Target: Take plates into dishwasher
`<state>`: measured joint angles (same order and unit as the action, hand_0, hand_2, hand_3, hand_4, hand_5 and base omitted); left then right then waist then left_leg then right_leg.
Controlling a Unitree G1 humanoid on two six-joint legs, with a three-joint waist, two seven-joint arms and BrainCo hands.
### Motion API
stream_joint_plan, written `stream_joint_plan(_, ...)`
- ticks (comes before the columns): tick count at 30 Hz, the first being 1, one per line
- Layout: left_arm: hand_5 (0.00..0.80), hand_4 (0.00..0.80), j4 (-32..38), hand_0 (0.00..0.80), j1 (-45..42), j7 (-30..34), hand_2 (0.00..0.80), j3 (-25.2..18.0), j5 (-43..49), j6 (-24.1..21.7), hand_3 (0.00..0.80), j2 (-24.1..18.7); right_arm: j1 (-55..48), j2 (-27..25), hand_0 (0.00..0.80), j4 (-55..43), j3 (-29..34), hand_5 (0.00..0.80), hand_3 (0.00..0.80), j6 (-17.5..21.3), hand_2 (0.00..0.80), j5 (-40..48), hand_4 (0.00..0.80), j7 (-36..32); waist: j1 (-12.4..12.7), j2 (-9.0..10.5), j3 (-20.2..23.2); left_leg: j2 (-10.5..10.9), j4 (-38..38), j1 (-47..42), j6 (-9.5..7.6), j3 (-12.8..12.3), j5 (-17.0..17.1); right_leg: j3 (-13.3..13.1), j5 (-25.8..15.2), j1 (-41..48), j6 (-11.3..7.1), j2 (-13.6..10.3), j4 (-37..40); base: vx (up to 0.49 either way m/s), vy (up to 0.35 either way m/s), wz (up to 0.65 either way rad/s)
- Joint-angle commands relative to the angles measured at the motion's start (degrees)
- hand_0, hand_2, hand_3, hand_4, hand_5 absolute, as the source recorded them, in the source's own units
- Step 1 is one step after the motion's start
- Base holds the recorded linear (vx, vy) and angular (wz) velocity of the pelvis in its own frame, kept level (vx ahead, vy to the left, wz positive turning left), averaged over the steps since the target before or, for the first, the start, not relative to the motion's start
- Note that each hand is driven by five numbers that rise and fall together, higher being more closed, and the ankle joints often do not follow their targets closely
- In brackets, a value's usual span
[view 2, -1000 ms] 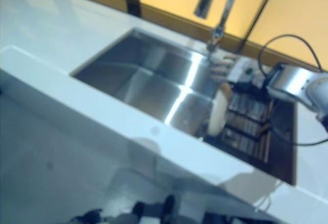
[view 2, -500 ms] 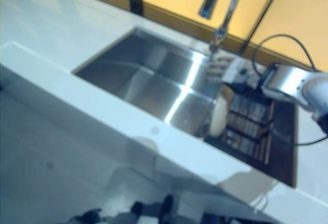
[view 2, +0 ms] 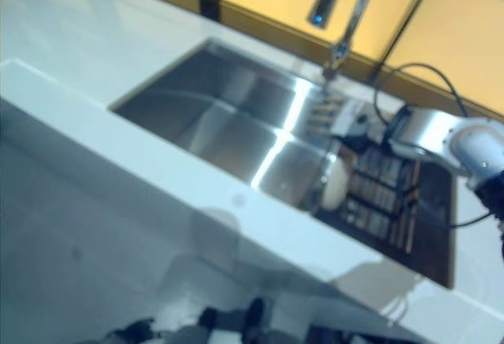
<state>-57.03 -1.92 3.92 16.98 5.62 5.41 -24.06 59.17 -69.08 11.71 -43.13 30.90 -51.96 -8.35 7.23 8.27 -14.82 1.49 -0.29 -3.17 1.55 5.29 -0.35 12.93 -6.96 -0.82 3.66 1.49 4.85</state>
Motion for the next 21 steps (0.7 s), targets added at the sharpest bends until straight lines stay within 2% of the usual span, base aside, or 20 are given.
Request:
stream_joint_plan(1,0.0,0.0,0.5,0.0,0.9,-0.4,0.0,0.2,1.6,-0.8,0.0,-2.6,0.6,0.6,0.0,1.4,1.2,0.0,0.0,-1.8,0.0,3.4,0.0,-0.1,0.6,1.63,0.8,-1.1,3.4,5.9,-0.92,-3.0,-3.4,0.2,12.7,4.2,-1.8,1.8,-2.7,0.0,0.0,0.0)
stream_joint_plan(21,0.0,0.0,1.6,0.0,0.9,-0.5,0.0,-0.3,1.4,-0.6,0.0,-3.1,-2.4,-1.2,0.0,2.7,2.6,0.0,0.0,-1.0,0.0,2.2,0.0,-2.1,0.2,1.56,0.0,-1.0,2.6,5.7,-1.29,-3.2,-3.2,0.3,12.7,3.6,-1.81,1.7,-3.4,0.0,0.0,0.0)
